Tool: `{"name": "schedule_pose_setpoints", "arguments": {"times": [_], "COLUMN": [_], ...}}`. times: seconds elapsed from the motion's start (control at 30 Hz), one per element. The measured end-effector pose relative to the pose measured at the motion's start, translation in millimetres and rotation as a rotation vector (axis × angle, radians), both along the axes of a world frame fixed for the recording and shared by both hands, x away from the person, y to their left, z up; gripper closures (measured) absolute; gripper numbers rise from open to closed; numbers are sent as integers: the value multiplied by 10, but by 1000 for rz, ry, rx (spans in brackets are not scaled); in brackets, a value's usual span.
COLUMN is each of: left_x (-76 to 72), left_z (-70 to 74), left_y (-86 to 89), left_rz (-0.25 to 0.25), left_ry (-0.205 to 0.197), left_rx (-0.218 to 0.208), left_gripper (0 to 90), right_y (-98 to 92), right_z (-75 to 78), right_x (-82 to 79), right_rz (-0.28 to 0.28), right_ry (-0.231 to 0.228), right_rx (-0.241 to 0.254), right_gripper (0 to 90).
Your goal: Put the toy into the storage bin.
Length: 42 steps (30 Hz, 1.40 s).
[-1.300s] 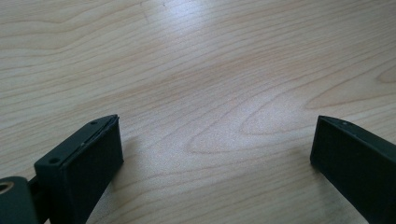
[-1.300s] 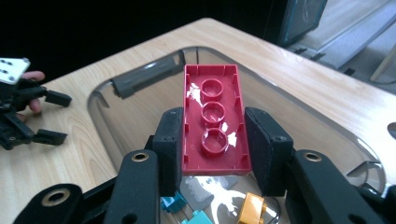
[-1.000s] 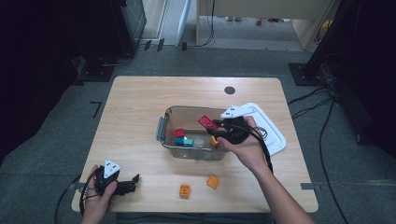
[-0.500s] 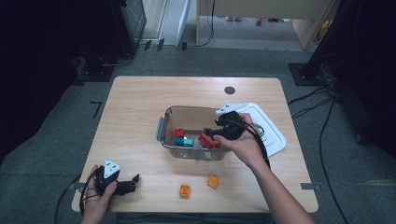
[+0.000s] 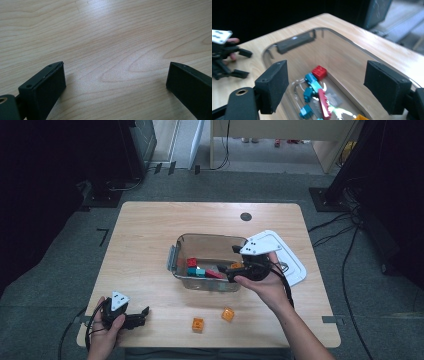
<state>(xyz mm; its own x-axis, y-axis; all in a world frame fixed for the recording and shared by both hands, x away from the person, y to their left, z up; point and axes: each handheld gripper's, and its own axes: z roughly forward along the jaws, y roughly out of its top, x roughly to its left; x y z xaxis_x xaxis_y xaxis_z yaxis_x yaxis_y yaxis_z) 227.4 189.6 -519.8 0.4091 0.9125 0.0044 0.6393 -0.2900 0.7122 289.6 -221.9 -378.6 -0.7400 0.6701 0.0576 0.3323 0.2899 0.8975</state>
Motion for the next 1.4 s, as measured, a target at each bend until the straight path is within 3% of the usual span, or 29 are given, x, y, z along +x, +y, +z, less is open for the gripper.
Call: {"name": "schedule_pose_setpoints", "arguments": {"times": [0.27,0.4,0.53,0.7,0.8,1.03,1.4], "left_x": [-1,0,-1,-1,-1,-1,-1], "left_z": [0,1,-1,0,0,0,0], "left_y": [-1,1,-1,0,0,0,1], "left_rz": [1,-1,1,0,0,0,-1], "left_ry": [1,1,1,1,1,1,1], "left_rx": [-1,2,-2,0,0,1,0], "left_gripper": [21,21,21,21,21,21,21], "right_y": [81,131,169,229,302,445,661], "right_z": [-29,-59,-132,-298,-493,-822,-1127], "right_x": [-293,-410,-533,-671,-770,-832,-872], "right_rz": [108,145,187,237,276,319,369], "right_ry": [-73,-96,-104,-105,-79,-12,57], "right_rx": [83,99,124,121,94,37,-90], "right_gripper": [210,225,257,298,319,357,388]}}
